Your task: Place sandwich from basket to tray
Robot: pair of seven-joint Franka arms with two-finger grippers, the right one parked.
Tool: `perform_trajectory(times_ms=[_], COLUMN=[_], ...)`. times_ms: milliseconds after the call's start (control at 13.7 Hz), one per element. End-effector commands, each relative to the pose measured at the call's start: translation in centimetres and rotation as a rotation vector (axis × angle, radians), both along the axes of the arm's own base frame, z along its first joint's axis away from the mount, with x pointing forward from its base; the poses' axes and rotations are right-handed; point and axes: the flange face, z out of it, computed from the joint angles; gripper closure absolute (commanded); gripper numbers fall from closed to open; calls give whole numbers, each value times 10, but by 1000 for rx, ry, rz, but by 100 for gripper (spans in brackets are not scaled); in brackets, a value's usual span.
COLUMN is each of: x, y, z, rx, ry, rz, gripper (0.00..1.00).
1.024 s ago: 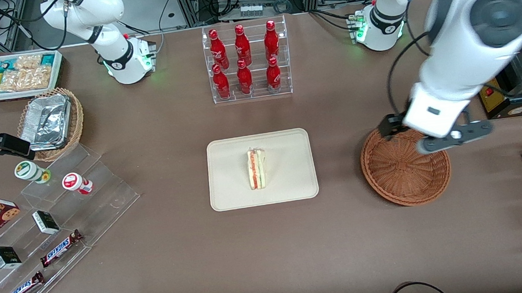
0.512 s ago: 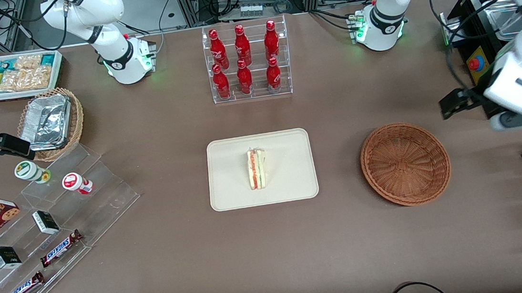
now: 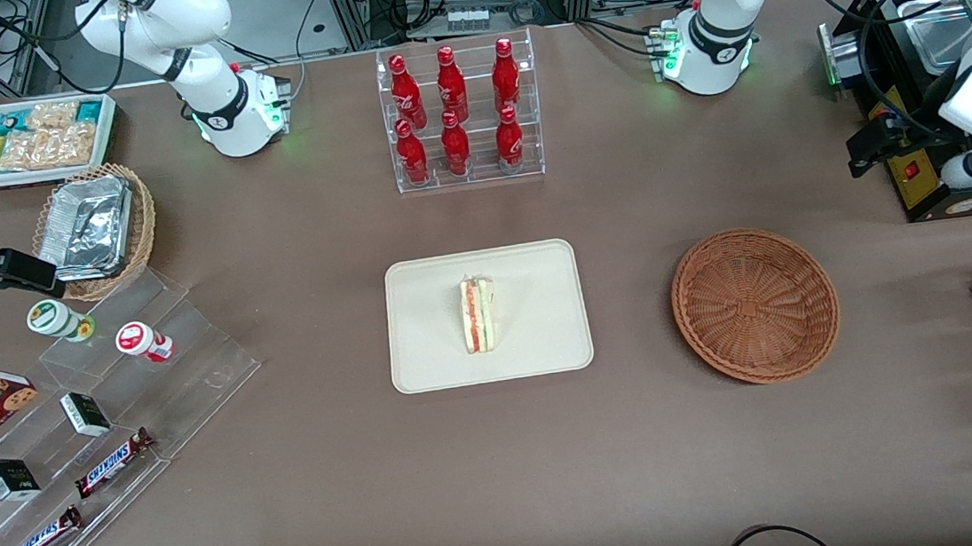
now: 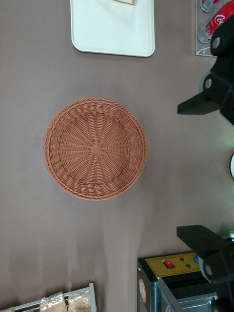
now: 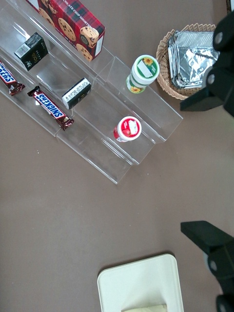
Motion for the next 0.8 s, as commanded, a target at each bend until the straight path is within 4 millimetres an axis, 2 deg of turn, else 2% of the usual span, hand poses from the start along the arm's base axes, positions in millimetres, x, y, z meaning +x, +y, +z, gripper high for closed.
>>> perform_trajectory(times_ms=[0,512,732], x=[-10,3,2], y=[3,5,11], z=[2,7,12], rx=[-20,-18,-11], ry=[-9,-16,-24], rz=[-9,-7,5], gripper=[0,0,0])
